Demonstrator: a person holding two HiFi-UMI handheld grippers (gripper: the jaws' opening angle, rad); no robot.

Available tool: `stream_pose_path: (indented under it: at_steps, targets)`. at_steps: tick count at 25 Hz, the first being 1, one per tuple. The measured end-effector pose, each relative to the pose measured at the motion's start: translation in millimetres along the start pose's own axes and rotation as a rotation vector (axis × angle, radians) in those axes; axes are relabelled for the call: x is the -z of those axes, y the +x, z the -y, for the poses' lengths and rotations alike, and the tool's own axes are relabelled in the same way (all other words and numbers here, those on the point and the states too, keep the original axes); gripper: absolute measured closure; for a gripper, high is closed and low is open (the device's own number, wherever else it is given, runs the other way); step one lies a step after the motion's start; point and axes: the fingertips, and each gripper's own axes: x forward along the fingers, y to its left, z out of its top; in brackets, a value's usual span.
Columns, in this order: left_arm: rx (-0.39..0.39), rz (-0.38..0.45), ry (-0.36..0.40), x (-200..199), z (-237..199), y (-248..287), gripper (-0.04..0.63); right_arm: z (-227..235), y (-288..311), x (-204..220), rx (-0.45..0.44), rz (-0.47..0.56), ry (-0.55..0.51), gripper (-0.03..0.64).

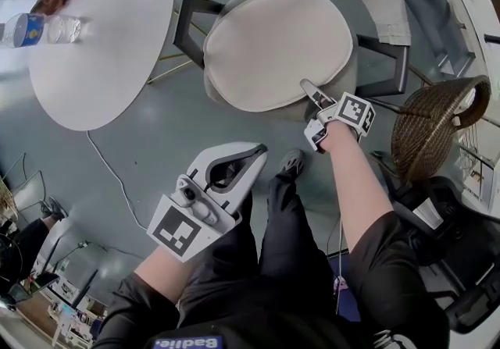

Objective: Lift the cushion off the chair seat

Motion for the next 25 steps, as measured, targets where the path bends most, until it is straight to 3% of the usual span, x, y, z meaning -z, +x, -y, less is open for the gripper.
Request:
stream_pose_path:
  at_steps: [11, 25]
  targets:
    - [-0.005, 0.028, 0.035, -42.0, 25.4, -11.5, 0.583, -47.9, -33.6, 14.3, -0.079, 0.068, -0.011, 0.545]
    - [0.016, 0.043, 0.095, -129.6, 109.3, -52.0, 0.583, -156.9, -156.3, 73.3, -0.072, -0.022, -0.102, 0.553]
